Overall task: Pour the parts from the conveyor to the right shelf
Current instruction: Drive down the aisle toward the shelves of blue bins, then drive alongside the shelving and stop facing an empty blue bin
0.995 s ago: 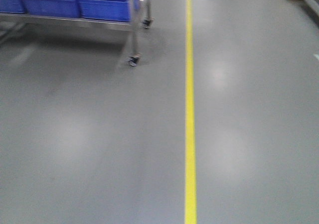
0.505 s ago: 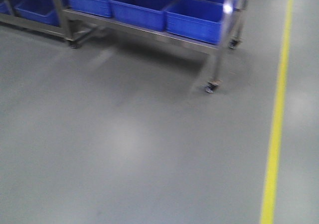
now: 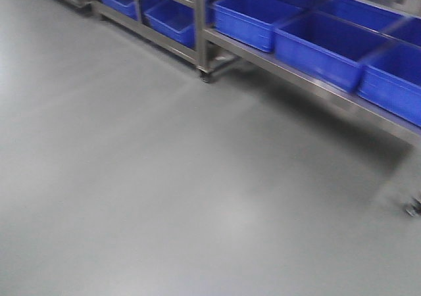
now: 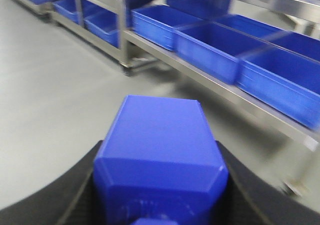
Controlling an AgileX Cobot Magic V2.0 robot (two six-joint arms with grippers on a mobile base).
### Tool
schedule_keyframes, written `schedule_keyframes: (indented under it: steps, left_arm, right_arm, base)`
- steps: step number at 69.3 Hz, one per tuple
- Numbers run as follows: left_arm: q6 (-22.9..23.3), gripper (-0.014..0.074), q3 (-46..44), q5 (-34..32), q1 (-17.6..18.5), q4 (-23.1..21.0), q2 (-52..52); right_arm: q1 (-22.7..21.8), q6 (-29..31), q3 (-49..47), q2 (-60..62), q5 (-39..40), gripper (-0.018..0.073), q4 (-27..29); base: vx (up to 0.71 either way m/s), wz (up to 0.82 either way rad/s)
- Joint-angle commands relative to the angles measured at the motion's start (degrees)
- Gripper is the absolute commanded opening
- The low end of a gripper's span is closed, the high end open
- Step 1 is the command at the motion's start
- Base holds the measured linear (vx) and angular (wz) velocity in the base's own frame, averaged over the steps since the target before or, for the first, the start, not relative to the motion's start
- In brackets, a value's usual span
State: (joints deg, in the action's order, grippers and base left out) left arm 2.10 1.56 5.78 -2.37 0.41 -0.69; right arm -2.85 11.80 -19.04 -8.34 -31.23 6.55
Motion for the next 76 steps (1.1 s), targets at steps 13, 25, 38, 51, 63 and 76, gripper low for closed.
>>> schedule_keyframes:
  steps: [13,25,38,51,63,76]
  left_arm:
    - [0.49,-0.0006,-1.13,-4.52,0.3,-0.41,-0.67]
    - [0.49,-0.0006,-1.13,-4.52,0.3,-0.41,-0.67]
    - [0.49,-0.0006,-1.13,-4.52,0.3,-0.41,-0.67]
    - [0.49,-0.0006,-1.13,-4.52,0.3,-0.41,-0.67]
    - [0.49,-0.0006,-1.13,-4.52,0.3,-0.41,-0.67]
    - [0.49,-0.0006,-1.13,-4.52,0.3,-0.41,-0.67]
  right_arm:
    - [-0.06,0.05,-1.64,-0.57,4.49,-0.0005,-0.17]
    - [-0.06,0.05,-1.64,-0.57,4.54,-0.0005,-0.23]
    - [-0.06,0.05,-1.64,-0.57,4.54,-0.0005,-0.23]
    - [-0.06,0.05,-1.64,-0.57,4.54,-0.0005,-0.17]
    - [-0.06,0.05,-1.64,-0.57,4.54,-0.0005,-0.17]
    - [-0.06,0.05,-1.64,-0.57,4.49,-0.0005,-0.18]
  base:
    - [0.77,0.59]
    - [0.79,0.48]
    - [0.79,0.37]
    - [0.8,0.27]
    - [0.8,0.21]
    - [0.79,0.14]
